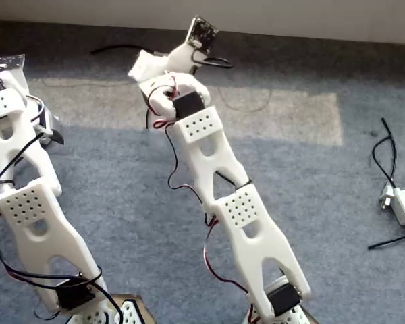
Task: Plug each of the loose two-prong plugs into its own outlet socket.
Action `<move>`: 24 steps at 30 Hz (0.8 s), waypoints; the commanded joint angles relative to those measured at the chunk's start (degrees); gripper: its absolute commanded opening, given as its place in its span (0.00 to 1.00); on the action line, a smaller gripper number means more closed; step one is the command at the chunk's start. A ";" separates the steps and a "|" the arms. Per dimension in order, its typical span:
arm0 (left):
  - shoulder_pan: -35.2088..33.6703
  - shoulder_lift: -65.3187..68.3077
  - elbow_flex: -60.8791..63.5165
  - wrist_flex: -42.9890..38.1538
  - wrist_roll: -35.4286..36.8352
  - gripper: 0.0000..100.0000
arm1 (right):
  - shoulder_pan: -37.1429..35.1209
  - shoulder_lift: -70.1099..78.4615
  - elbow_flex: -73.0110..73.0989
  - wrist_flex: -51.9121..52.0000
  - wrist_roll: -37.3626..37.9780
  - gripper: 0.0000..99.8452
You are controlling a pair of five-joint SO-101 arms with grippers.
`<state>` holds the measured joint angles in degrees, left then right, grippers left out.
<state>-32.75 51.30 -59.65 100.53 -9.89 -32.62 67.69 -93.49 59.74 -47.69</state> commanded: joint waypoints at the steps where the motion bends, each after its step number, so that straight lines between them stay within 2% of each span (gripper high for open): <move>1: 0.92 -0.57 -0.22 0.00 0.35 0.23 | -1.10 -13.93 -7.87 10.86 -0.18 0.29; 6: 1.01 -0.57 -0.22 0.00 0.35 0.23 | 1.27 -27.65 -7.87 24.13 -0.18 0.29; 10: 1.27 -0.57 -0.22 0.00 0.35 0.23 | 8.13 -38.73 -7.87 28.70 -0.09 0.29; 13: 1.27 -0.57 -0.22 0.00 0.35 0.23 | 18.24 -45.67 -7.78 30.55 -0.09 0.29; 17: 0.84 -0.57 -0.13 0.00 0.35 0.23 | 36.88 -51.91 -7.34 30.99 1.32 0.29; 20: 0.13 -0.57 1.01 0.00 0.26 0.23 | 51.30 -52.79 -7.34 31.78 10.99 0.29; 24: 0.04 -0.57 3.30 -0.09 0.18 0.23 | 65.01 -51.03 -3.03 36.44 21.80 0.29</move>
<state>-32.84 51.30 -57.45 100.44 -9.89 22.07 17.41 -94.64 93.58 -33.27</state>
